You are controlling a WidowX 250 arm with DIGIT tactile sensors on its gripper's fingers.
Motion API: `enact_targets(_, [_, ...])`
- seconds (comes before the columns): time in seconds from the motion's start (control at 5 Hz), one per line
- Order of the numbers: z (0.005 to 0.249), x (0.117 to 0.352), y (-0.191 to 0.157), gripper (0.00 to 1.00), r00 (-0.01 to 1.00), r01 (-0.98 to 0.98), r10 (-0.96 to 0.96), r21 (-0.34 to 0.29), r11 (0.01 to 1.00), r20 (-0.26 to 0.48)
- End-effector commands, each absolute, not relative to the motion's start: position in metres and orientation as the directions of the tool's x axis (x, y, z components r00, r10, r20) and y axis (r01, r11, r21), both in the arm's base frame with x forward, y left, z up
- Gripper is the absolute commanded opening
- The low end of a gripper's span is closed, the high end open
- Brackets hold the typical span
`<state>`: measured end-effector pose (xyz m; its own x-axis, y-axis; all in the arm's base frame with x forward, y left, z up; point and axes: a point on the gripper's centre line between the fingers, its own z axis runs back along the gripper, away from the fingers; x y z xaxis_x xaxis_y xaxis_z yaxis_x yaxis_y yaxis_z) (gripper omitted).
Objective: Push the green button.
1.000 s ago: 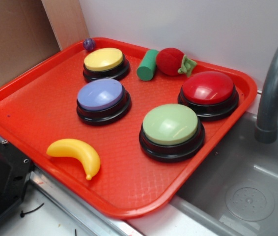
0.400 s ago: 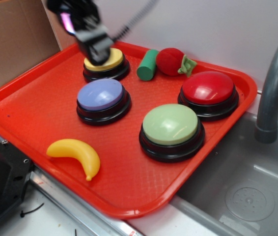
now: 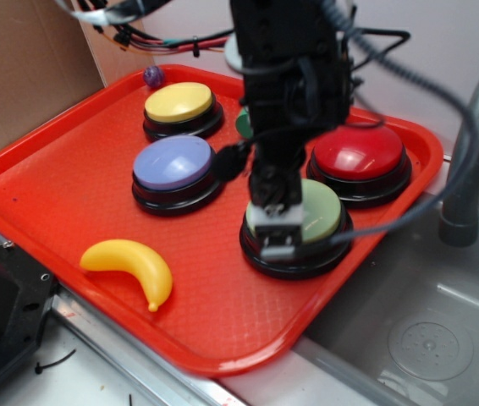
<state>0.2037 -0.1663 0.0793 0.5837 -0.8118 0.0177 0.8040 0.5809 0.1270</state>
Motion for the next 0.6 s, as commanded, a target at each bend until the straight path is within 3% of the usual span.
enact_targets(0.0, [0.069, 0.201, -0.155, 1.0, 0.656, 0.751, -0.752, 0.041, 0.659, 0.058])
enact_targets(0.4, [0.062, 0.216, -0.136, 1.0, 0.725, 0.689, -0.689, -0.035, 0.724, 0.007])
